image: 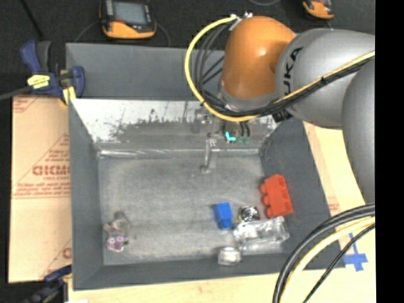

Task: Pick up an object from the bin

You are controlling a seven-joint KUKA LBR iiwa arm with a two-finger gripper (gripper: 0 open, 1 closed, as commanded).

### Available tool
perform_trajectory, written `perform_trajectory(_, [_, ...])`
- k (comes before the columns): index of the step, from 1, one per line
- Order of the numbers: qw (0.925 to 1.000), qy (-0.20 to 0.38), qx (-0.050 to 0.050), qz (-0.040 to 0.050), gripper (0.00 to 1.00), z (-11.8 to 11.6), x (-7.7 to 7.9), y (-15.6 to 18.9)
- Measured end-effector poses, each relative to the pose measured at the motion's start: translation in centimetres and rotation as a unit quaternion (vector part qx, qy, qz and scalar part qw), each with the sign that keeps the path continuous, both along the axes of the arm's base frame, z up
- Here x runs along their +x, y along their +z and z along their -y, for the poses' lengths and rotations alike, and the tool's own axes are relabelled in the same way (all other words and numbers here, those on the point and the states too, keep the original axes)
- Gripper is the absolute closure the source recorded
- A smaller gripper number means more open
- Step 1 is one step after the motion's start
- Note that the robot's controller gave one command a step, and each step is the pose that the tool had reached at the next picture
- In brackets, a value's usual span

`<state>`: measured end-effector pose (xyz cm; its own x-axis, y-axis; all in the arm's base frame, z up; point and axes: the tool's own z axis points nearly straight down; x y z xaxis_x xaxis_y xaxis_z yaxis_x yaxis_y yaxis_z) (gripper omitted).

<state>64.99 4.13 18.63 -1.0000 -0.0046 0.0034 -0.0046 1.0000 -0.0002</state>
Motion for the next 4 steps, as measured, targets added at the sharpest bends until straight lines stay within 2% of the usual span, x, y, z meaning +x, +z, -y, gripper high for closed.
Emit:
perform_trajectory(1, [0.9985, 0.055, 0.0, -0.0002, 0.0, -5.0, -2.1, -10.7])
perform_trajectory(2, [0.9996, 0.027, 0.001, 0.002, 0.0, -3.7, -5.6, -11.6])
perform_trajectory(3, [0.9987, -0.051, 0.003, 0.0072, 0.0, -12.1, -6.9, 3.0])
perform_trajectory(4, [1.0, 0.005, -0.001, 0.0013, 0.0, -13.3, -7.0, -3.4])
